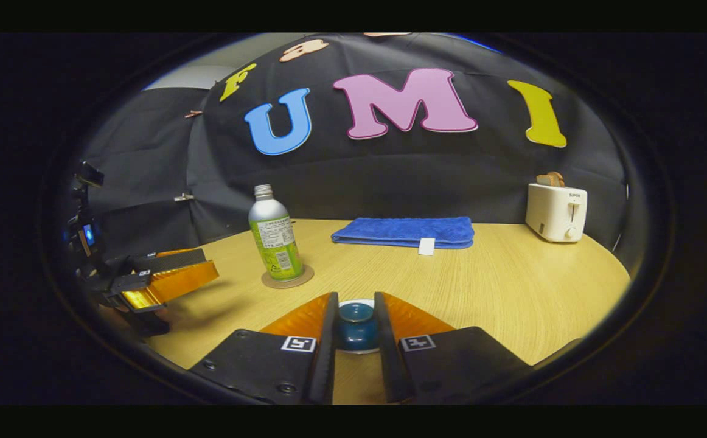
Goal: Open the teacup lid with one hand, grasp the water bottle and pour water into the teacup with the other hand; after pouring, place the water bottle on the coaster and then close the teacup lid.
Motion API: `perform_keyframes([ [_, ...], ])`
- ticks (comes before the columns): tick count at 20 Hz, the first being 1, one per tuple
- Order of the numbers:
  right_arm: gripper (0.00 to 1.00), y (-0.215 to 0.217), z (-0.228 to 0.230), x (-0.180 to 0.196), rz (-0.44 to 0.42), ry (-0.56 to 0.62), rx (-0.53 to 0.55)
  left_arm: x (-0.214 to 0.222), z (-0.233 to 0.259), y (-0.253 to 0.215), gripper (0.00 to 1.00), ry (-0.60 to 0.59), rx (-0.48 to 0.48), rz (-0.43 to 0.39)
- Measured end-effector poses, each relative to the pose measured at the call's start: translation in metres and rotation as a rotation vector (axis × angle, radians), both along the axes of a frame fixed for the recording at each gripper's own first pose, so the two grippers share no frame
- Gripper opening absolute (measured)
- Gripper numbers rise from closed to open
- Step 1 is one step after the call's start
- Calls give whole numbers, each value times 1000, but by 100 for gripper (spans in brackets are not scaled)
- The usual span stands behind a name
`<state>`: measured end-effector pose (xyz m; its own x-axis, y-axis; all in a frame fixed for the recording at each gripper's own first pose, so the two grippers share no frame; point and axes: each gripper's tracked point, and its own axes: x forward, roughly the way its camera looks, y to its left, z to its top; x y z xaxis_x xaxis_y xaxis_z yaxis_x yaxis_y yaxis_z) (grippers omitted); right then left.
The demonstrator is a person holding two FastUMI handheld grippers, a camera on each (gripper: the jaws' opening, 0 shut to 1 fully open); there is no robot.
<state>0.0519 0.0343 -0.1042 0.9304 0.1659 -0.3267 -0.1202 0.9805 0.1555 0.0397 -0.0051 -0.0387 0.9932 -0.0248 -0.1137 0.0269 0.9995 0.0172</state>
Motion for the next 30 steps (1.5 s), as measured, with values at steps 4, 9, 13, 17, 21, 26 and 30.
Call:
perform_keyframes([
  [4, 45, -5, 15, -3, -29, -79, 31, 0, 1, -1, 94, -6, 11, 3],
  [9, 52, -14, 34, -19, -83, -198, 14, -1, 2, -2, 94, -16, 41, 11],
  [13, 52, -13, 36, -34, -96, -238, -18, -2, 4, 1, 95, -24, 43, 34],
  [17, 52, -10, 33, -36, -90, -234, -33, -5, 7, 3, 94, -45, 46, 51],
  [21, 52, -5, 35, -39, -78, -245, -62, -6, 5, 6, 94, -43, 39, 69],
  [26, 52, -7, 35, -38, -87, -244, -61, -5, 6, 6, 94, -44, 39, 70],
  [30, 52, -7, 35, -38, -93, -243, -63, -5, 6, 5, 94, -44, 39, 65],
])
